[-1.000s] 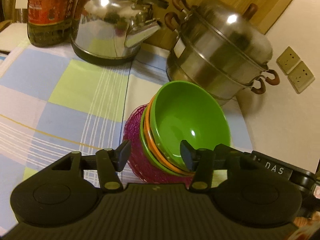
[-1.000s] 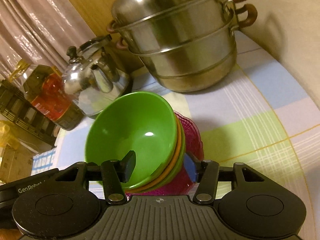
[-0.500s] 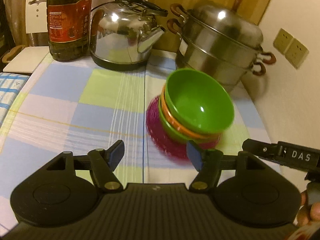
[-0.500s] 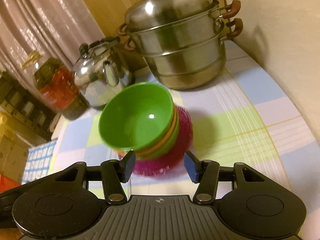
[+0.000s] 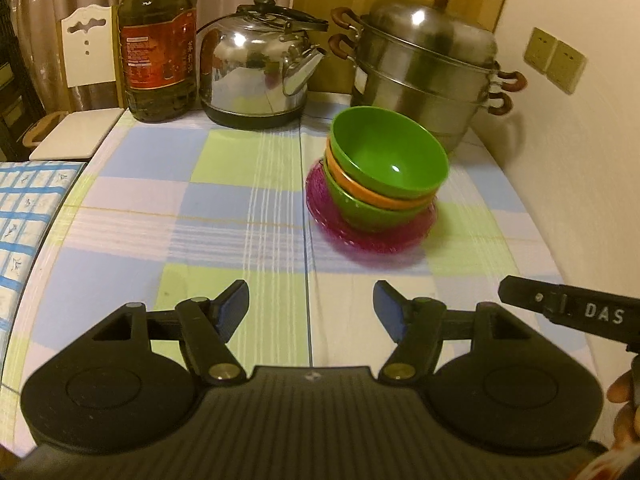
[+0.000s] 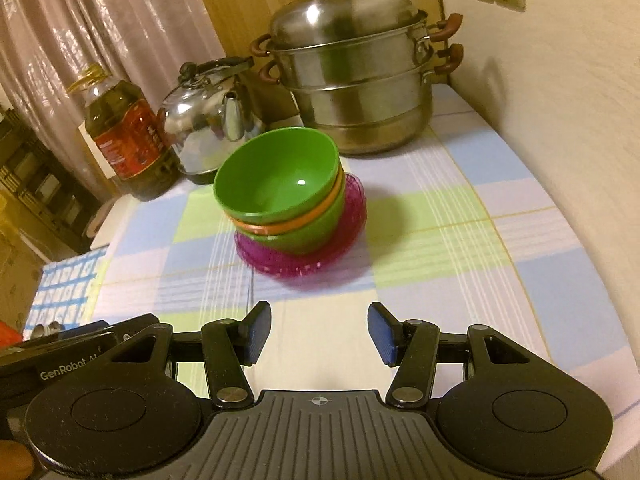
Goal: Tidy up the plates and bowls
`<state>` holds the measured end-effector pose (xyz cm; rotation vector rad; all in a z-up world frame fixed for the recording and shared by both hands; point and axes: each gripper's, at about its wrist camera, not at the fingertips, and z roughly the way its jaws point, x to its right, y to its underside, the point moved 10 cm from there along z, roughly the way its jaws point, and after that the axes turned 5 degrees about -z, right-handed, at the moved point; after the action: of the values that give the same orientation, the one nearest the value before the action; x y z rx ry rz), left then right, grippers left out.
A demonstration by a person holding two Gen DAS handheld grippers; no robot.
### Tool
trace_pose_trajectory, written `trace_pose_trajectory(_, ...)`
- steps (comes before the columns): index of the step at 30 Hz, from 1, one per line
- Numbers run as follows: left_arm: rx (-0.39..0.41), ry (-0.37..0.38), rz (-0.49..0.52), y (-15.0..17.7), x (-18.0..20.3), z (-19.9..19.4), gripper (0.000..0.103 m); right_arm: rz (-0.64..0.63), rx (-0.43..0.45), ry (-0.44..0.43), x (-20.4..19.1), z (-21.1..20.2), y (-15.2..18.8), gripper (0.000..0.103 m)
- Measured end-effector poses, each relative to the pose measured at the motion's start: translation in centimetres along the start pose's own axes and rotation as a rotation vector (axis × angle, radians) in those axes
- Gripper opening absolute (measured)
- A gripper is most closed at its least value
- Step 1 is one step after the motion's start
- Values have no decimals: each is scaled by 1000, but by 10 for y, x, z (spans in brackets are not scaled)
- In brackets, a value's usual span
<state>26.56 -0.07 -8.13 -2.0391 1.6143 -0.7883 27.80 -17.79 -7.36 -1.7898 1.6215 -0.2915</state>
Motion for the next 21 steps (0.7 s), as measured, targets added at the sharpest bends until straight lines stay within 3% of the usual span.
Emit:
trace_pose_trajectory(7,28,37,23,18,7,-36,64,12,20,10,-1,-30,23,54)
trace_pose_trajectory(21,41,56,59,58,12,-75,64,-87,61,37,-12,-78,60,54)
